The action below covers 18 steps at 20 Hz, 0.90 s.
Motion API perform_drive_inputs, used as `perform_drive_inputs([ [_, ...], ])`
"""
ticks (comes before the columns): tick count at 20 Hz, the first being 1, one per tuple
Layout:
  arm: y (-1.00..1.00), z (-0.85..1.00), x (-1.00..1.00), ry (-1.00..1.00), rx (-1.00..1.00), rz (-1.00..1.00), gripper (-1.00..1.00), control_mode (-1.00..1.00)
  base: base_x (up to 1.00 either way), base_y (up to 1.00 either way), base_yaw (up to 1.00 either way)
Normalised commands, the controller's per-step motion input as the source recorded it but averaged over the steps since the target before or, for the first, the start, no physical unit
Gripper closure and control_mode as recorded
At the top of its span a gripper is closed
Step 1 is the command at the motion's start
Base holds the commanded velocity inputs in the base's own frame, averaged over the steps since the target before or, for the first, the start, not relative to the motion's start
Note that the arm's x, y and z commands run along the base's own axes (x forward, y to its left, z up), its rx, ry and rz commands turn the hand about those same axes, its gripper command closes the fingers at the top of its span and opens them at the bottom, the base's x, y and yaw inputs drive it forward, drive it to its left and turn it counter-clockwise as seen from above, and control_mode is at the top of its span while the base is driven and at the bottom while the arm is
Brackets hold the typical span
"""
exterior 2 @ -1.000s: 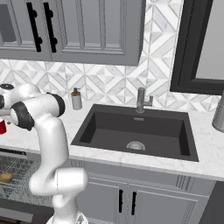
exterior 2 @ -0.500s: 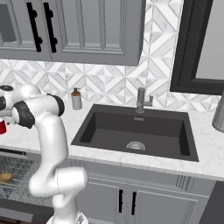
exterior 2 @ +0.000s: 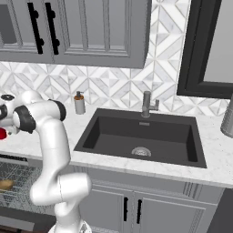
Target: Pick up the cup and bowl from the counter, place them in the dishwasher, and close the dishwasher door.
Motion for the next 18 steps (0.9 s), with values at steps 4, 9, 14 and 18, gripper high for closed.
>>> perform_drive_inputs([
  [4, 0.0, -0.14, 0.0, 0.0, 0.0, 0.0, -1.0, -1.0, 0.0, 0.0, 0.0],
  [9, 0.0, 0.0, 0.0, 0.0, 0.0, 0.0, 1.0, -1.0, 0.0, 0.0, 0.0],
  [14, 0.0, 0.0, -0.07, 0.0, 0.0, 0.0, 1.0, -1.0, 0.0, 0.0, 0.0],
  [18, 0.0, 0.0, -0.16, 0.0, 0.0, 0.0, 1.0, -1.0, 0.0, 0.0, 0.0],
])
